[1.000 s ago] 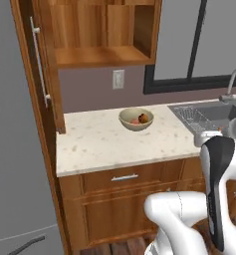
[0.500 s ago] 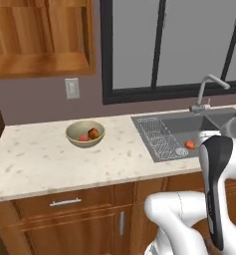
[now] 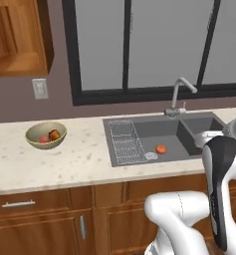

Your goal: Pick the peachs from the cabinet and place them in one bowl. Pick the squash from the sink and place it in the other bowl.

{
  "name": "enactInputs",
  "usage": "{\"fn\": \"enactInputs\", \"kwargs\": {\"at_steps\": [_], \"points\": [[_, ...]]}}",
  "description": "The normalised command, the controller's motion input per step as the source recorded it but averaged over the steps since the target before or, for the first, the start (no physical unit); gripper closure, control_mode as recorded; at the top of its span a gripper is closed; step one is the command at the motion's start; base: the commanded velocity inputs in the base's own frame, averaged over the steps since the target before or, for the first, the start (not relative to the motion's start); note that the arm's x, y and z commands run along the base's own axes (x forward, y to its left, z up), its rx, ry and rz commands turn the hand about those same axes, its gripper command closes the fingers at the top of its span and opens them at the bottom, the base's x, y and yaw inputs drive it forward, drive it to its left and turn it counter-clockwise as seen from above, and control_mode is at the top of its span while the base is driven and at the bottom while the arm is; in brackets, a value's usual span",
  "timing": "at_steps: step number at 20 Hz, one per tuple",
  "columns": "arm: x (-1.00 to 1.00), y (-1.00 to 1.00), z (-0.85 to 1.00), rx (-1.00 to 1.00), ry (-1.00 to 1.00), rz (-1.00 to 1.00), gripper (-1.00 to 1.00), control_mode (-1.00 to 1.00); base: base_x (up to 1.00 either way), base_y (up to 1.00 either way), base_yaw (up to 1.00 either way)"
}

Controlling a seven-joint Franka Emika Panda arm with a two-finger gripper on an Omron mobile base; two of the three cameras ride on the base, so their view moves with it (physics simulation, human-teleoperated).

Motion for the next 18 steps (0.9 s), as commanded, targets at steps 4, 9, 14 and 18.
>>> {"fn": "enactInputs", "kwargs": {"at_steps": [4,9,14,18], "points": [[0.00,0.00,0.00,0.00,0.00,0.00,-1.00,1.00,0.00,-0.26,0.14],[0.00,0.00,0.00,0.00,0.00,0.00,-1.00,1.00,0.09,-0.16,0.06],[0.00,0.00,0.00,0.00,0.00,0.00,-1.00,1.00,0.16,-0.07,0.06],[0.00,0.00,0.00,0.00,0.00,0.00,-1.00,1.00,0.29,-0.26,0.09]]}}
